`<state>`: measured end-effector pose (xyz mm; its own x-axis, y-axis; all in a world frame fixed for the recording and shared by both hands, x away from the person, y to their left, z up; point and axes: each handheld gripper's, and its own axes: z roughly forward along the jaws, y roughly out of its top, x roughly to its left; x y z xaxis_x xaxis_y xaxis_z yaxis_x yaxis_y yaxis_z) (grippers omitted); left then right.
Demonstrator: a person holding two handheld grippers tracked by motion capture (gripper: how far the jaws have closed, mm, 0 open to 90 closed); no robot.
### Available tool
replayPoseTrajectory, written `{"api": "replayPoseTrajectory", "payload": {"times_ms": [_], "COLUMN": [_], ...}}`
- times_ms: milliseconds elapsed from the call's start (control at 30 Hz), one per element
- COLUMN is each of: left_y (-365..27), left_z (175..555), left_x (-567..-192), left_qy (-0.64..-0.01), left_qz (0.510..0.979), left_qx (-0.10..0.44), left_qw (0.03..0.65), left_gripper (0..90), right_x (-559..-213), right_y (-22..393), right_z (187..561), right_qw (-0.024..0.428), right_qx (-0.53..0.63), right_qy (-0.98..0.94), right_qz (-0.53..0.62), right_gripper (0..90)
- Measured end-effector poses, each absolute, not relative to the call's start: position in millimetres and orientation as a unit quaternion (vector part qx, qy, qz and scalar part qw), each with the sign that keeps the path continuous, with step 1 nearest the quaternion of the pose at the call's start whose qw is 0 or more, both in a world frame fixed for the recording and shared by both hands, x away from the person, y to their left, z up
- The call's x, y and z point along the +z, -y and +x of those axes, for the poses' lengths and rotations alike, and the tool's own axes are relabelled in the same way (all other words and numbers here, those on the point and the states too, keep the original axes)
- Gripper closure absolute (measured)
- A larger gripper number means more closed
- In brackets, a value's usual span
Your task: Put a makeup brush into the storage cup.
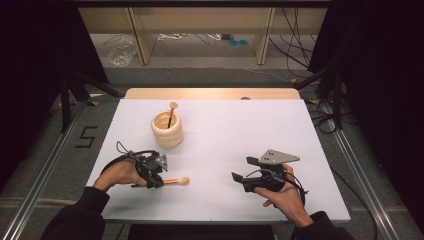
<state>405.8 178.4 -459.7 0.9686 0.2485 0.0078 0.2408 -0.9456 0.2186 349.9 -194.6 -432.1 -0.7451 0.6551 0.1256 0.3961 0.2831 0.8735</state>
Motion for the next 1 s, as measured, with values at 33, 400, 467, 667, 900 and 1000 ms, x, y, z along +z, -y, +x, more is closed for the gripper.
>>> {"api": "replayPoseTrajectory", "payload": {"times_ms": [33,400,467,667,900,1000], "left_y": [-177.2,-172.5,-172.2,-171.5,-176.0,-179.0], "left_z": [405.4,404.9,405.0,405.4,408.4,409.4], "left_x": [-459.7,-458.9,-458.8,-458.6,-453.9,-451.6], "left_qy": [-0.127,-0.128,-0.131,-0.134,-0.144,-0.157], "left_qz": [0.986,0.988,0.987,0.987,0.984,0.980], "left_qx": [0.018,0.021,0.019,0.020,0.033,0.033], "left_qw": [0.106,0.090,0.088,0.087,0.103,0.122], "left_gripper": [76.4,78.4,78.4,78.7,78.8,78.8], "right_x": [-431.7,-433.5,-433.4,-433.3,-433.6,-433.7], "right_y": [195.6,194.3,194.0,194.4,194.4,194.3], "right_z": [350.2,350.4,350.2,350.3,350.4,350.5], "right_qw": [0.130,0.123,0.122,0.122,0.123,0.123], "right_qx": [0.498,0.492,0.492,0.492,0.492,0.492], "right_qy": [-0.790,-0.795,-0.796,-0.795,-0.795,-0.795], "right_qz": [0.333,0.333,0.332,0.333,0.333,0.333], "right_gripper": [22.3,21.3,21.2,21.2,21.2,21.1]}}
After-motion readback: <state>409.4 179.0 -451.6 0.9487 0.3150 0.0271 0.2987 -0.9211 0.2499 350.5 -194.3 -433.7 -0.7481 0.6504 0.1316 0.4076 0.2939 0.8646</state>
